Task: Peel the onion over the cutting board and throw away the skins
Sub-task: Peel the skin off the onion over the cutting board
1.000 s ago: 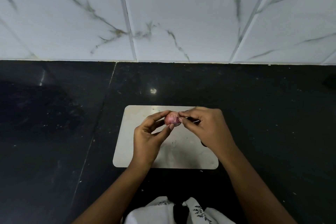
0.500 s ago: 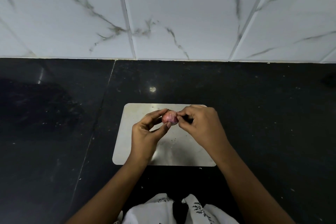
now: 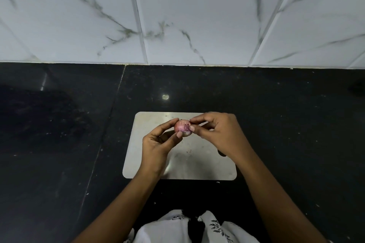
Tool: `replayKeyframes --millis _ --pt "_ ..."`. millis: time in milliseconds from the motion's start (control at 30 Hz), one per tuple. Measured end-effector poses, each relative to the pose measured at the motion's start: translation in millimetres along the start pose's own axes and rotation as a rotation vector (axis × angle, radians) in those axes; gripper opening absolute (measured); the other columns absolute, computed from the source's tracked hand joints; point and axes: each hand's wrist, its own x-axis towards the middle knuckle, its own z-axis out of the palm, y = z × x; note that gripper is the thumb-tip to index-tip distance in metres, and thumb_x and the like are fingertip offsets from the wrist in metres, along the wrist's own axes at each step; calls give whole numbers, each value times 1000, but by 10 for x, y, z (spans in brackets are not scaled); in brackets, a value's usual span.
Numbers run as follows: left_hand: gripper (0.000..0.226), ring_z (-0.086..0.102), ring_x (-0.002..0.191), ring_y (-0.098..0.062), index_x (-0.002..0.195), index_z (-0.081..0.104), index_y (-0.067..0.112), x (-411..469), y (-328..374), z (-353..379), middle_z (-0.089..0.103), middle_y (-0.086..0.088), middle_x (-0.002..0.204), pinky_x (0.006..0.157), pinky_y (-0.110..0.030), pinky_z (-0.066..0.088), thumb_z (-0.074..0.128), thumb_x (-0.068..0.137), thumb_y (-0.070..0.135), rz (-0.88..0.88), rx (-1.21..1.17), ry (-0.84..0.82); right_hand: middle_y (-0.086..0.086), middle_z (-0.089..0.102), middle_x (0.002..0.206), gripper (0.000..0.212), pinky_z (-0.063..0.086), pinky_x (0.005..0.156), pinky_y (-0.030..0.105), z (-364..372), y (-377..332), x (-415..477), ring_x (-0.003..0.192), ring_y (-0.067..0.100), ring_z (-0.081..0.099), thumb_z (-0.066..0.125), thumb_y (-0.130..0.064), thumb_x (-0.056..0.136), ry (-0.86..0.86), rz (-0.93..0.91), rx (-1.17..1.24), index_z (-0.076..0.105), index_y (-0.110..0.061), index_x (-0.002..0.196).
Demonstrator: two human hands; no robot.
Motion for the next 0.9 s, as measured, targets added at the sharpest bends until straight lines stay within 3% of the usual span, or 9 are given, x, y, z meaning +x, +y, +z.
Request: replayKeyframes --millis 233,467,633,800,900 --pt "34 69 99 -24 102 68 17 6 6 12 73 -4 103 84 -31 56 71 68 9 -6 -39 -4 -6 69 90 19 44 61 2 53 -53 9 67 -3 59 73 -23 77 74 -111 -125 73 -19 95" --pt "35 69 98 -25 100 68 15 41 26 -3 71 -9 105 80 -28 55 74 66 12 9 -52 21 -7 68 84 7 52 66 15 83 -106 20 70 3 62 70 -23 81 94 -142 -179 72 -18 87" --pt "35 68 100 -25 99 69 16 47 7 -3 71 -11 105 80 -31 55 75 64 16 -4 -82 28 -4 66 85 11 48 65 12 115 -125 40 70 4 58 69 -21 81 68 -135 -209 70 -15 89" --pt "36 68 99 -27 99 67 15 60 7 17 70 -11 103 86 -38 54 74 64 18 0 -108 82 -11 63 92 17 46 65 8 113 -98 11 77 2 61 69 -18 81 69 -72 -54 69 -19 98" --pt "32 68 97 -26 98 66 14 58 14 16 71 -9 99 88 -41 54 74 66 12 31 -90 76 -4 68 99 20 50 72 13 139 -109 -3 81 6 63 70 -20 80 64 -82 -103 69 -18 100"
